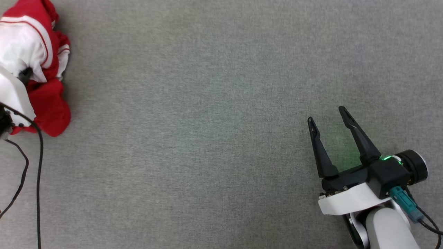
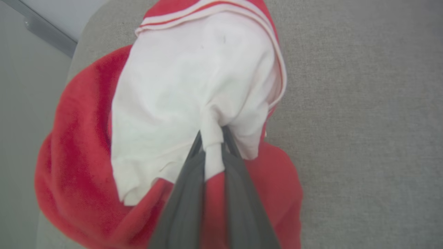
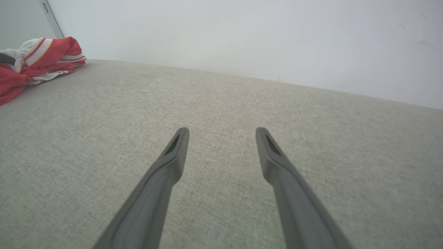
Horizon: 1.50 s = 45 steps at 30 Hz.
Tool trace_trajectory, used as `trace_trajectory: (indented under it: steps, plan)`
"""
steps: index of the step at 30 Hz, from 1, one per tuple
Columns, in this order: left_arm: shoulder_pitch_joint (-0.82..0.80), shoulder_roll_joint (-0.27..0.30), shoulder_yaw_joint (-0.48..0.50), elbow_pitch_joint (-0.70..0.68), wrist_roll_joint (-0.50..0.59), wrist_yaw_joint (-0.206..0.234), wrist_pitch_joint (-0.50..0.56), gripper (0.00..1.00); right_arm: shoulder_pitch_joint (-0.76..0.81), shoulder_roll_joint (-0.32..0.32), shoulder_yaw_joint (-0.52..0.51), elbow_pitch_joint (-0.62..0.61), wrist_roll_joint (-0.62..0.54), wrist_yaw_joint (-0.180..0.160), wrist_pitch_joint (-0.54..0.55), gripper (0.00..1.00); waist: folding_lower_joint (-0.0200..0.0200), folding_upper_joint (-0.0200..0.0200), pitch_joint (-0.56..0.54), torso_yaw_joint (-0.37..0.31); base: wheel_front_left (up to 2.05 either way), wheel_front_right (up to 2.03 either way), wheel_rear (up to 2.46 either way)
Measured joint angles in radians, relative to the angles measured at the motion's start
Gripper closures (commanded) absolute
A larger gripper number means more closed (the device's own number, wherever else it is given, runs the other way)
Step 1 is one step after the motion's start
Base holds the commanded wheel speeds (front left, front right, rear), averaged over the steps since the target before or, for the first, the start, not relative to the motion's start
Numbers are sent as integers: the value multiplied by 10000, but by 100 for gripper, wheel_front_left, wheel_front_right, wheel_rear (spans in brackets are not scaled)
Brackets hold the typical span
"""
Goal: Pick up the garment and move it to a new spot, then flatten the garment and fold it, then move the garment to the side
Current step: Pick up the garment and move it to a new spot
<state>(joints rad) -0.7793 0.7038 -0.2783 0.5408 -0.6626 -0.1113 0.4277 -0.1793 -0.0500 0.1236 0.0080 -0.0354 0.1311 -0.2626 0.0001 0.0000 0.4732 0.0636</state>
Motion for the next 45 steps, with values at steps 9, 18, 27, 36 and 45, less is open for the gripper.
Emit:
trace_trajectory:
  steps: [9, 18, 27, 36, 45]
  plan:
    - [108, -42, 359, -619, -115, -46, -1864, 100, 243, 0, -33, 307, 92, 0, 0, 0, -1, 0, -1063, 282, 0, 0, 0]
    - [262, -309, 180, -2615, -715, -132, -1931, 100, 798, -2, -251, 637, 476, 0, 0, 0, -2, 0, -2631, 475, 0, 0, 0]
    - [586, -1356, -529, -4757, -1166, 222, -1183, 100, 1171, -4, -543, 767, 765, 0, -2, 0, -4, 1, -4051, 136, 0, 0, 0]
    - [-124, -3453, -1338, -5304, -1691, 650, -1110, 100, 1197, -2, -729, 802, 995, 0, -2, 0, -3, 1, -4346, -974, 0, 0, 0]
    - [-866, -5400, -1388, -4015, -2102, 738, -2380, 100, 1193, -8, -892, 803, 1187, 0, -4, 0, -2, 1, -4213, -2155, 0, 0, 0]
